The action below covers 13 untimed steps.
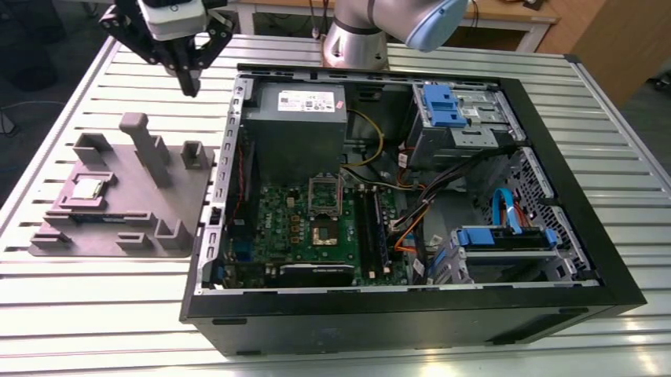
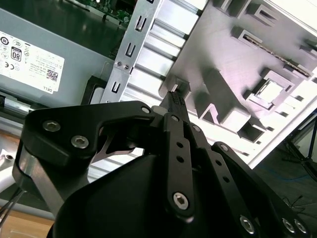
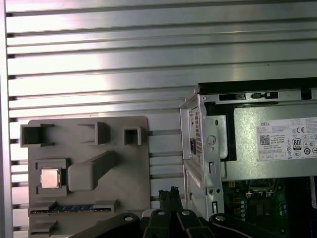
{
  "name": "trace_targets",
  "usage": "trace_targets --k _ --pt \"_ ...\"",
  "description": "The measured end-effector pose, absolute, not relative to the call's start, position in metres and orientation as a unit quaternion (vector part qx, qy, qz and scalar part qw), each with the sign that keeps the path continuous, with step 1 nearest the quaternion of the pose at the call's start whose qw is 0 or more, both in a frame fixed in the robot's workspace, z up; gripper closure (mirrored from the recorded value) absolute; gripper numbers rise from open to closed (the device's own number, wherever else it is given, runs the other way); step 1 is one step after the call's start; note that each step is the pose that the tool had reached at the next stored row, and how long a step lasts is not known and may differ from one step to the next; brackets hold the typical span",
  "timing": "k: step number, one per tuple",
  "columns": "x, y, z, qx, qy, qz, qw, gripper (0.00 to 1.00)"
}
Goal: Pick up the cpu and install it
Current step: 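Reach for the cpu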
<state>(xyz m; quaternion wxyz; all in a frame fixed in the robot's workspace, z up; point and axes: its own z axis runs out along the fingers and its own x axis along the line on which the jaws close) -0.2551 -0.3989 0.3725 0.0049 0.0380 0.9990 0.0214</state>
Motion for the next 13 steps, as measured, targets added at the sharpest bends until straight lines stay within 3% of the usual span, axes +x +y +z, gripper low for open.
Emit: trace_targets --k 13 --pt "-0.2582 -0.3989 0.3714 0.038 0.999 0.021 0.004 0.9"
